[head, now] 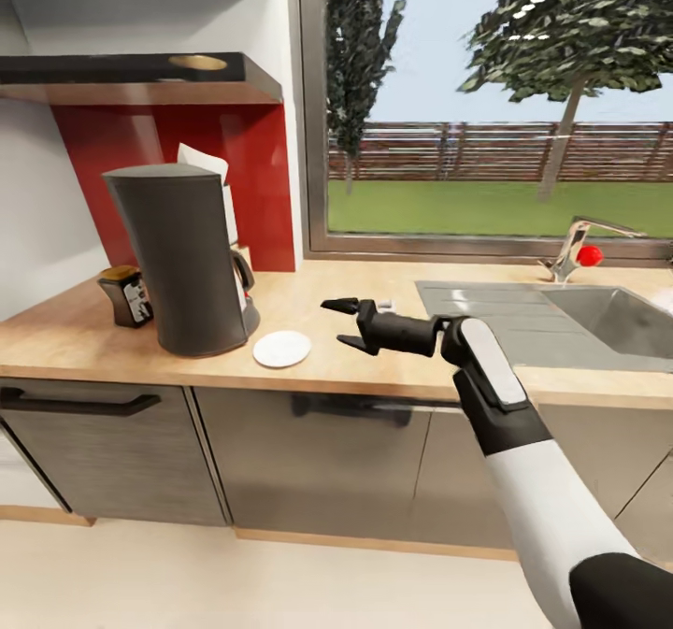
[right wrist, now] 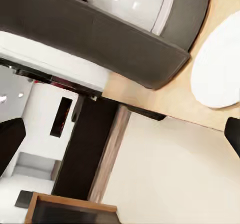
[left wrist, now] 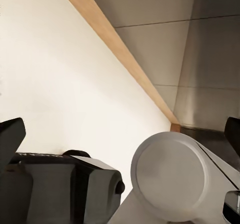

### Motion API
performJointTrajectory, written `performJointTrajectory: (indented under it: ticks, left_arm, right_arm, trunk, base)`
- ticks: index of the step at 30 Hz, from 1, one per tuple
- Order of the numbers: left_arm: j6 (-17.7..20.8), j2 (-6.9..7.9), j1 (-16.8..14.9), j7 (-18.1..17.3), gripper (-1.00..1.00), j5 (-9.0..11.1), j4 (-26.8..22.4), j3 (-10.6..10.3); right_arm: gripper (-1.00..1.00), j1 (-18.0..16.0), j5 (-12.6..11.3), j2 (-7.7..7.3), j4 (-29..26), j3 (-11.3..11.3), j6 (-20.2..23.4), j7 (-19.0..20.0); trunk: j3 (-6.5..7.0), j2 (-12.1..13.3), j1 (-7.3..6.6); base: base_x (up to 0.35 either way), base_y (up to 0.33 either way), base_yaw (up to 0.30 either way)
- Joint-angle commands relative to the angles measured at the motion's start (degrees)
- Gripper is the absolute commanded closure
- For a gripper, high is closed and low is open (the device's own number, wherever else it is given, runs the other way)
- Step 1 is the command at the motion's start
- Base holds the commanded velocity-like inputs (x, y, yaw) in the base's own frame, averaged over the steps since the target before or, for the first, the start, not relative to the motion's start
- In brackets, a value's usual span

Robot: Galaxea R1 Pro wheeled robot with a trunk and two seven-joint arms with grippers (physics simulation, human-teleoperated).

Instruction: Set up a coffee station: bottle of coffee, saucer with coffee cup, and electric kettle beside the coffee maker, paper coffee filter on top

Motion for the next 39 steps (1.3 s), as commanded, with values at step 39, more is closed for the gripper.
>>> performJointTrajectory:
  ticks: [39]
  left_arm:
    - [-3.6,-10.49,0.0,7.9,-1.00,0.3,-0.1,17.5]
  right_arm:
    - [-1.00,33.2,59.1,-34.80,73.8,20.5,-73.5,72.2]
  trunk:
    - [-0.06,0.0,-0.03]
  base:
    - [-0.058,0.000,0.000]
